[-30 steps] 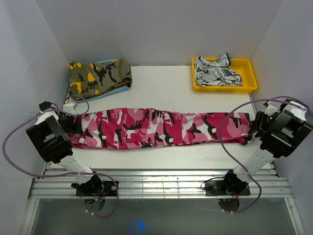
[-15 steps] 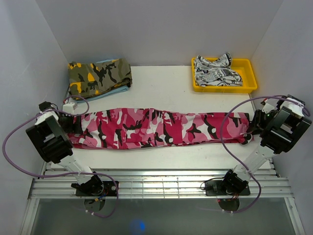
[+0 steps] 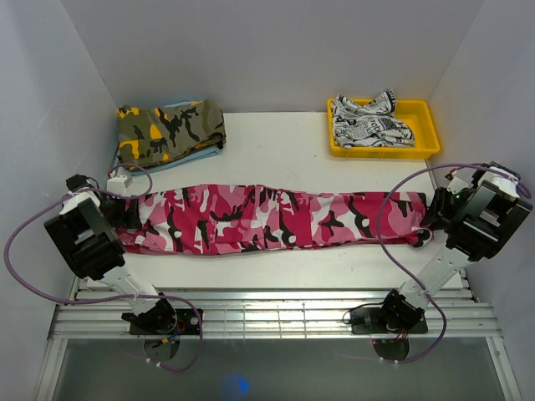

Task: Fold and stack the trousers
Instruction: Fold the trousers

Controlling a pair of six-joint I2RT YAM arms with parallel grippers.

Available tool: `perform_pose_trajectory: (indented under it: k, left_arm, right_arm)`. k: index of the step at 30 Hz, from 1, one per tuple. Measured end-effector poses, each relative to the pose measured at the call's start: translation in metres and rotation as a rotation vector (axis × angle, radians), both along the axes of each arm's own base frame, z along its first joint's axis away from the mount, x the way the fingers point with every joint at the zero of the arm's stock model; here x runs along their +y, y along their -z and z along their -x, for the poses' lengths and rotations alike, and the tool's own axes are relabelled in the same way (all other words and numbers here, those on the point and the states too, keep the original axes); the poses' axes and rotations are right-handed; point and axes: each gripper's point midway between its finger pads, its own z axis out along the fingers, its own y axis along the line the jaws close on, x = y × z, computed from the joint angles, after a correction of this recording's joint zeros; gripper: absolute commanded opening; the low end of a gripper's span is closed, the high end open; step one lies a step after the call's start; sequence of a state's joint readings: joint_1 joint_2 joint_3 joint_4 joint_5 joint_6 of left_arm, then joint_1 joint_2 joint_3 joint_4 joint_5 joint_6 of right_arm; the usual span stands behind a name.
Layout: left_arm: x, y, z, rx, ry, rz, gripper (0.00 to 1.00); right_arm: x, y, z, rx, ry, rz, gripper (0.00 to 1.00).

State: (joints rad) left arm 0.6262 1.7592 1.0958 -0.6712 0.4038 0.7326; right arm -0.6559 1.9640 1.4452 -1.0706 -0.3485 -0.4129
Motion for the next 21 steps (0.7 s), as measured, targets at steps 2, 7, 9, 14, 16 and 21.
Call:
perform_pose_trajectory:
  k: [2, 7, 9, 14, 16, 21]
  left_arm:
    - [0.000, 0.000, 0.000, 0.000, 0.000, 0.000, 0.85]
    - [-0.001, 0.000, 0.000, -0.002, 0.001, 0.003, 0.85]
    - [-0.001, 0.000, 0.000, -0.003, 0.001, 0.004, 0.85]
    - [-0.001, 0.000, 0.000, -0.003, 0.001, 0.005, 0.85]
    - [-0.001, 0.000, 0.000, -0.004, 0.001, 0.003, 0.85]
    - [-0.001, 0.000, 0.000, -0.010, 0.001, -0.004, 0.85]
  right_arm:
    - [0.001, 0.003, 0.000, 0.008, 0.001, -0.012, 0.19]
    - [0.011, -0.006, -0.007, -0.004, 0.013, -0.090, 0.08]
    - [0.018, -0.021, -0.019, -0.043, -0.002, -0.127, 0.08]
    - [0.040, -0.083, -0.084, -0.296, -0.146, -0.135, 0.08]
    - [0.061, -0.115, -0.114, -0.425, -0.259, -0.115, 0.08]
    - [0.149, -0.175, -0.143, -0.669, -0.581, -0.137, 0.08]
